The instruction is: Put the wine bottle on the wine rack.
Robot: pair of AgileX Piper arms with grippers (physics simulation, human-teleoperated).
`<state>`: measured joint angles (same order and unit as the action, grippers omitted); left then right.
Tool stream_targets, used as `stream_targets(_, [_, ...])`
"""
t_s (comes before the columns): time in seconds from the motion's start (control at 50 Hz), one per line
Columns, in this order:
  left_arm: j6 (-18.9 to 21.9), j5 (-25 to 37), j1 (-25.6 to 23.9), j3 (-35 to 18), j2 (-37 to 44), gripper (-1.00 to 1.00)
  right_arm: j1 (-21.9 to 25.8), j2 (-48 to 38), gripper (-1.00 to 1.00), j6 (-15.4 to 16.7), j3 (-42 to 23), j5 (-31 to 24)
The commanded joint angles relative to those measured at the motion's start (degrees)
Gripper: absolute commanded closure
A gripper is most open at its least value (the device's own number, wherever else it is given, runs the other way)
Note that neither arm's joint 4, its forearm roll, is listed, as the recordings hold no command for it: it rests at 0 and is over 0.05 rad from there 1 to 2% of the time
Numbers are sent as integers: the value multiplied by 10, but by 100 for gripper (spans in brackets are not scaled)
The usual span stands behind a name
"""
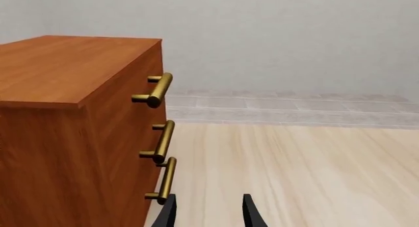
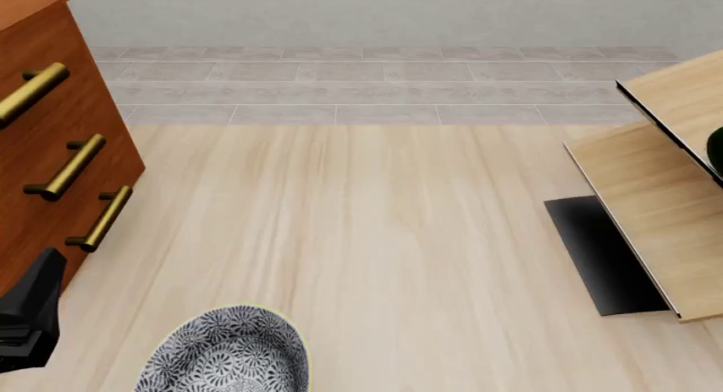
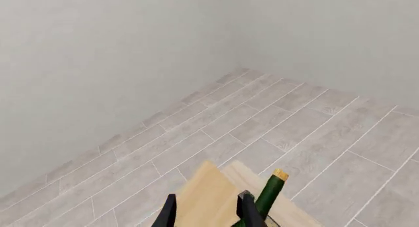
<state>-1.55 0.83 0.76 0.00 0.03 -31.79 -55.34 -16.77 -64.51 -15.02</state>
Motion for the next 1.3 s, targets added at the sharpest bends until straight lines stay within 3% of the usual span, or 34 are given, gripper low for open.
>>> stream_targets(0.02, [4, -2, 4, 0, 0, -100, 27, 37, -100, 22, 19, -8])
stream_targets(0.82, [27, -12, 7, -1, 0, -100, 144, 166, -100, 128, 118, -38])
stream_targets(0.86, [26, -12, 5, -1, 0, -100, 150, 174, -100, 153, 126, -33])
stream_targets(0.96, [27, -13, 4, -2, 0, -100, 168, 201, -100, 173, 151, -34])
stream_targets(1.3, [23, -15, -1, -2, 0, -100, 195, 265, -100, 175, 241, -21])
